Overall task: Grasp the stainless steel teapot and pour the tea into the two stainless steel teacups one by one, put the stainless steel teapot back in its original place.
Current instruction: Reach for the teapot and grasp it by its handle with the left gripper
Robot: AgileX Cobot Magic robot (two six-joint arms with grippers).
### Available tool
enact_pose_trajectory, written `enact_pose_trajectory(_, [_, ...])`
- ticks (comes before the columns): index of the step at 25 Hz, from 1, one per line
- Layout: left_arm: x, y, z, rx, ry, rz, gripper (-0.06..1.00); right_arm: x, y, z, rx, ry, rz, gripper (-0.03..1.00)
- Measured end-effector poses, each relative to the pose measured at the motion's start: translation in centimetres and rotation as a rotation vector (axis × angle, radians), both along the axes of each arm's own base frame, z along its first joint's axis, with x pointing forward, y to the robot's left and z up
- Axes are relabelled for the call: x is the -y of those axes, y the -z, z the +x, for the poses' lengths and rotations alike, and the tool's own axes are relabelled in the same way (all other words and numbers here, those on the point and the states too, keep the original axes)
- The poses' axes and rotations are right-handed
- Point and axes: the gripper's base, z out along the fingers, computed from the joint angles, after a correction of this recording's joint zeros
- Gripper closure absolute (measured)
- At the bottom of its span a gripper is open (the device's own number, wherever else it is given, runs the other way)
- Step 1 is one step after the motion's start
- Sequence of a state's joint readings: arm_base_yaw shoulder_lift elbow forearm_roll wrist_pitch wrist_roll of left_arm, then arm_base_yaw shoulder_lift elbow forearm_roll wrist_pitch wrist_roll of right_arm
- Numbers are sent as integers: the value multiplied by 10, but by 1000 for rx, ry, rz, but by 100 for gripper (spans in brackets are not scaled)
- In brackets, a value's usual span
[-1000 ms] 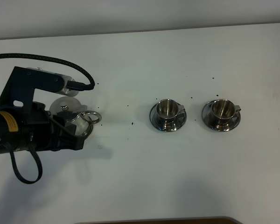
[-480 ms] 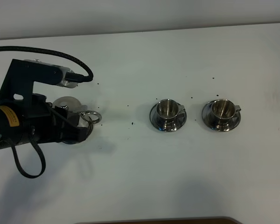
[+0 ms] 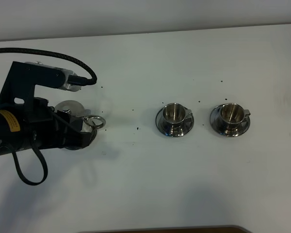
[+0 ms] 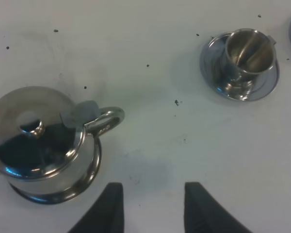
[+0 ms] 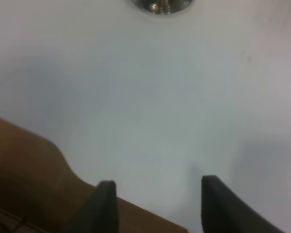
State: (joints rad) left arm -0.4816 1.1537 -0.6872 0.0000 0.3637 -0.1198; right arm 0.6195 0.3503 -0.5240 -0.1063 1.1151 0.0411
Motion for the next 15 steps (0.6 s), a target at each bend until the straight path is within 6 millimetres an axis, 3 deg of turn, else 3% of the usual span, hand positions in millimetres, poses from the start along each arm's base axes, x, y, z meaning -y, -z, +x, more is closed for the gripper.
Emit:
enact_pose_trajectory(6, [3, 0, 5, -12, -9, -13, 58, 7, 0, 3, 0, 166, 0, 57])
enact_pose_trajectory(15, [26, 4, 48, -93, -8, 31, 58, 22, -4, -11, 92, 436, 39, 57])
